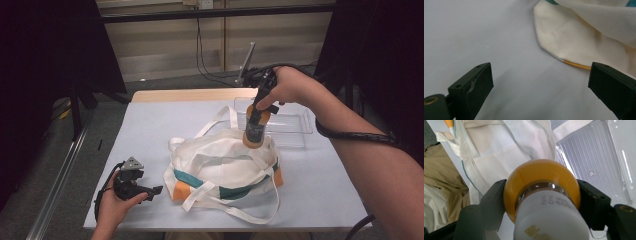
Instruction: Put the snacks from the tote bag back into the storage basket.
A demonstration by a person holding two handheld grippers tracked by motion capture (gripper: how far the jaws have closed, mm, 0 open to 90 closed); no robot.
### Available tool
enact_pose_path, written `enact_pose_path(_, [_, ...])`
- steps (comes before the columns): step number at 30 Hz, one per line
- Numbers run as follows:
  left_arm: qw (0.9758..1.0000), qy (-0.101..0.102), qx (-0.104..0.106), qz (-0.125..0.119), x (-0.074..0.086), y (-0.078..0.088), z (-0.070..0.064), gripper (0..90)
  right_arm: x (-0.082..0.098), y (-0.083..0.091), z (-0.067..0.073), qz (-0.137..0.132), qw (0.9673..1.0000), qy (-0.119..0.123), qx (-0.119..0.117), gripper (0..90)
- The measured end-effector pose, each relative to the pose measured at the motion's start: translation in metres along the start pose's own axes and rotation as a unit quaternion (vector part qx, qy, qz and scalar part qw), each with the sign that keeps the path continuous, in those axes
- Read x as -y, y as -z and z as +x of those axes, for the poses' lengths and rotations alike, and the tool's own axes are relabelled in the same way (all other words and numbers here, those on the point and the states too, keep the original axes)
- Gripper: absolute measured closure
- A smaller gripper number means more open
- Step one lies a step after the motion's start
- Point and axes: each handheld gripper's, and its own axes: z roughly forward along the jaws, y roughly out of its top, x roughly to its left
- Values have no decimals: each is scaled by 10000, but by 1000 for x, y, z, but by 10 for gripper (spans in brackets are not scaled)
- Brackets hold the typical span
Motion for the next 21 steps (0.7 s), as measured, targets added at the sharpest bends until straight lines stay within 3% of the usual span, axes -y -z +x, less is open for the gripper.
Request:
enact_pose_path(16, [10000,28,-39,-34,1,0,0,54,-4,-2,-17,23,9999,-137,-12,305])
enact_pose_path(17, [9999,127,-47,-107,2,-1,-1,54,-5,-2,-18,10,9999,-129,-14,305])
enact_pose_path(21, [9998,131,-40,-111,2,-1,-1,54,-7,-1,-22,2,9999,-148,-18,305])
